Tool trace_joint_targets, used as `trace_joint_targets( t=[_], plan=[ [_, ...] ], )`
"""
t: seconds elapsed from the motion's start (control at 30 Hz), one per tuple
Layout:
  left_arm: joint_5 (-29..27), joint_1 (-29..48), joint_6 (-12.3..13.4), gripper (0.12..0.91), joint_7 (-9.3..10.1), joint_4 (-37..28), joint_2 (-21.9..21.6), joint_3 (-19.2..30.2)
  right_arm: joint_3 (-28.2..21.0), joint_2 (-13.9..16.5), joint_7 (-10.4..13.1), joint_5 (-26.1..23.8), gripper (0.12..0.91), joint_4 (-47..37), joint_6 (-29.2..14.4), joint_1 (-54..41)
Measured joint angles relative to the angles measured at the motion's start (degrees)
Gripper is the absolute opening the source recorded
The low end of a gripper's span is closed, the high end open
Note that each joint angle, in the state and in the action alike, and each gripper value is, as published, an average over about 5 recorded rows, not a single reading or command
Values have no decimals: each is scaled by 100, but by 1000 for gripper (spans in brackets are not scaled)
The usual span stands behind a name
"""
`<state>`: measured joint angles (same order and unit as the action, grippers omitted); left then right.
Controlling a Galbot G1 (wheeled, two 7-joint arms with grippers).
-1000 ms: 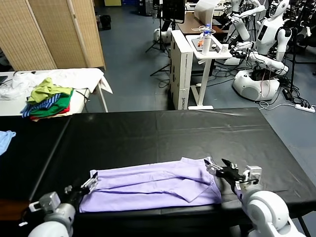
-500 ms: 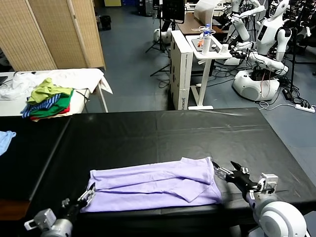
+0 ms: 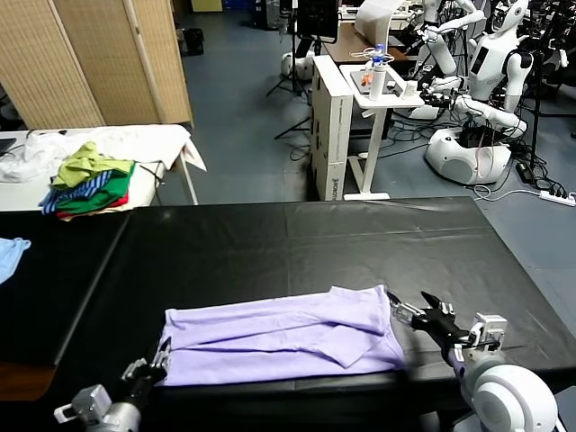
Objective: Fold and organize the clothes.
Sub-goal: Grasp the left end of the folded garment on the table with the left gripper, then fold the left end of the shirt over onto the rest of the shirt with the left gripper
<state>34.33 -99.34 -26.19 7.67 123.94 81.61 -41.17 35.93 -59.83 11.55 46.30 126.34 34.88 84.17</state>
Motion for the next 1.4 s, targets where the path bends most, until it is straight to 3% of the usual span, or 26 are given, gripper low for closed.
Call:
trace_joint_targets(
  t=[0.2, 0.57, 0.8, 1.07, 1.4],
  plan=[
    [-93, 97, -36, 181, 13, -2, -44, -19, -64, -45, 3, -74, 907, -5, -12, -27],
    [-2032, 259, 619, 181, -236, -323, -652, -421, -66, -175, 6, -147, 907, 7, -84, 13],
    [-2435, 186, 772, 181, -228, -601, -1260, -1007, -99, -259, 6, -218, 907, -2, -122, 47],
    [-1968, 14, 538, 181, -89, -318, -1296, -1274, -149, -355, -18, -368, 907, 8, -202, 149],
    [-79, 80, -209, 181, 366, 897, -455, -341, 39, -530, -140, -708, 907, 62, -324, 484]
  ],
)
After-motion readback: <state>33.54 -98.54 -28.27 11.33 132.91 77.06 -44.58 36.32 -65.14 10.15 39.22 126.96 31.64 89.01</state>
